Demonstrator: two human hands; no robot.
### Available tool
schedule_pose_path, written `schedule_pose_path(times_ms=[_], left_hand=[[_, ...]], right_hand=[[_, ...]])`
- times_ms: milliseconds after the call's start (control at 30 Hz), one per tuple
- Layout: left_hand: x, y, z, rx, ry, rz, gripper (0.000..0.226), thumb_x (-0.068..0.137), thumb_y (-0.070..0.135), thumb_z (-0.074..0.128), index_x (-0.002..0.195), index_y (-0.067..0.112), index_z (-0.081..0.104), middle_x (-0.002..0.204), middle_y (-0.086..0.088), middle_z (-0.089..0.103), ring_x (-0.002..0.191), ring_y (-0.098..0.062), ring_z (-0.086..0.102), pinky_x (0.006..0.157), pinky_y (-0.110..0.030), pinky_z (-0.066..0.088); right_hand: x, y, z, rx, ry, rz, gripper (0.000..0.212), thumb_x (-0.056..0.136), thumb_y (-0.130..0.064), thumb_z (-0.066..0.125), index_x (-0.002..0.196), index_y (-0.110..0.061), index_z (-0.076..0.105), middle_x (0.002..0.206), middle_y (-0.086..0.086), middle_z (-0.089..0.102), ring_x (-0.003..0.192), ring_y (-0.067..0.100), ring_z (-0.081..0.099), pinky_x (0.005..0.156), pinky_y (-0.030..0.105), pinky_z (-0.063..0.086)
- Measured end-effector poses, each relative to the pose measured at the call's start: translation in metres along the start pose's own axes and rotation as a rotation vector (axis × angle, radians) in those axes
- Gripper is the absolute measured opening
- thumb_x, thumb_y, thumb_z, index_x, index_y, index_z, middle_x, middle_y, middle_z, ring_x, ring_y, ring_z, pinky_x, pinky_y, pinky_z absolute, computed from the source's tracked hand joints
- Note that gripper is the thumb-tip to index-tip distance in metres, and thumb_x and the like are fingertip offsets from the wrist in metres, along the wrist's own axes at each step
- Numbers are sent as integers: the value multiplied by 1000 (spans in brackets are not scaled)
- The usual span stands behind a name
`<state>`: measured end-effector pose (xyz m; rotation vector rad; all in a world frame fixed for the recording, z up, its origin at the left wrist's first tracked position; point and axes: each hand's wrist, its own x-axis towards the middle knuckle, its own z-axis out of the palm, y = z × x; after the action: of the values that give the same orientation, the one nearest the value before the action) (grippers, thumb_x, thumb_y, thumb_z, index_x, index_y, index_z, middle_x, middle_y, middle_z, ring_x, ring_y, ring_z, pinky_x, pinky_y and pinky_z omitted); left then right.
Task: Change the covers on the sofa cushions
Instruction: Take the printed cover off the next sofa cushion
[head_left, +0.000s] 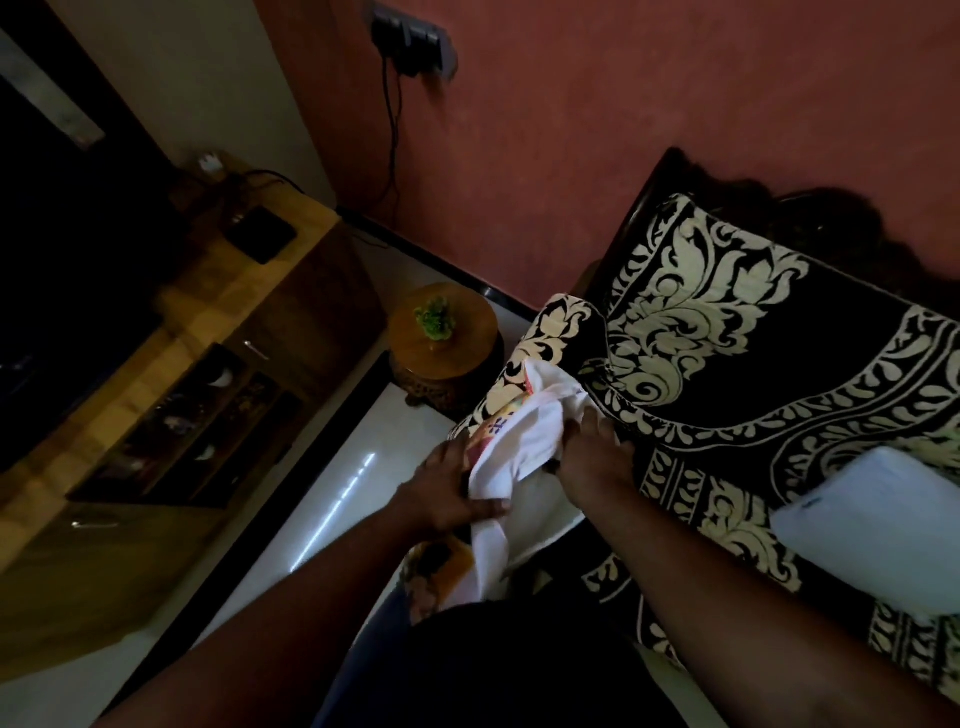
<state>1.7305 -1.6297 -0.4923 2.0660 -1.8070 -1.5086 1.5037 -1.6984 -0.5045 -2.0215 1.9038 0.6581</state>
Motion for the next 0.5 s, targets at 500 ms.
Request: schedule_pose_path(times_ms=[500], left_hand=[[2, -22, -39, -202, 317, -66, 47, 75, 30, 60, 119, 13, 67, 118, -9, 71, 113, -28, 64, 88, -30, 45]], right_hand=[[-35, -55, 28, -278, 110, -800, 102, 75, -43, 79, 159, -29, 23, 162, 7, 30, 151, 26, 26, 112, 78, 7]])
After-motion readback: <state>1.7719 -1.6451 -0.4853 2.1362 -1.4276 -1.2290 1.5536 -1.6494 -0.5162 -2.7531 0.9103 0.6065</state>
